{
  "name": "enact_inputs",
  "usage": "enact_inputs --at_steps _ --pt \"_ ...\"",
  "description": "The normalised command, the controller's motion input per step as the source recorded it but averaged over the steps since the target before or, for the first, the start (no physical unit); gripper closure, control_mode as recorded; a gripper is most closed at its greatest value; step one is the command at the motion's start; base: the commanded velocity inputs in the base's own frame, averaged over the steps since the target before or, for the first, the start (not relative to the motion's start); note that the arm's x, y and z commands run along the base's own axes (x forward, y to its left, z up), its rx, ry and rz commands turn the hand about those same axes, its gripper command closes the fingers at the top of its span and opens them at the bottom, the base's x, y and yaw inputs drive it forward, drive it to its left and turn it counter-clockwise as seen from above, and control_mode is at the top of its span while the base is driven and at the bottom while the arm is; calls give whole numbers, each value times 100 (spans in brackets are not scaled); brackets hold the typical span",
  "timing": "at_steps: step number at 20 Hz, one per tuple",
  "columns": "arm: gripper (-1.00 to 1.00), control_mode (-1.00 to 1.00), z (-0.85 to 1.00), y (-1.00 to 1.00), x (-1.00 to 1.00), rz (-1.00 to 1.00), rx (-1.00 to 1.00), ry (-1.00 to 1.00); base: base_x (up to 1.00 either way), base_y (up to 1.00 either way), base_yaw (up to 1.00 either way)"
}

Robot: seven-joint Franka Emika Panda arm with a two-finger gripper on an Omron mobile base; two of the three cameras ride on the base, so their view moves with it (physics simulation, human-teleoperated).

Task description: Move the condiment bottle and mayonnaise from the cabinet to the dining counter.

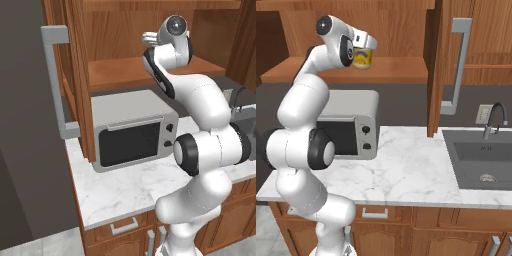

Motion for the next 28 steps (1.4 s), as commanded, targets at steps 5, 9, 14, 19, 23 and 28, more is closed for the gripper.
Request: enact_inputs --at_steps 5,9,14,19,23,28 --pt "100 -100 -9 2 31 0 0 0 0 0 0" --pt "100 -100 -1 5 1 0 0 -1 0 0 0" --pt "100 -100 0 0 -79 0 0 -14 0 0 0" --pt "100 -100 8 0 -100 0 0 -18 0 0 0" --pt "100 -100 11 0 -100 0 0 -10 0 0 0" --pt "100 -100 47 0 -100 0 0 0 0 0 0"
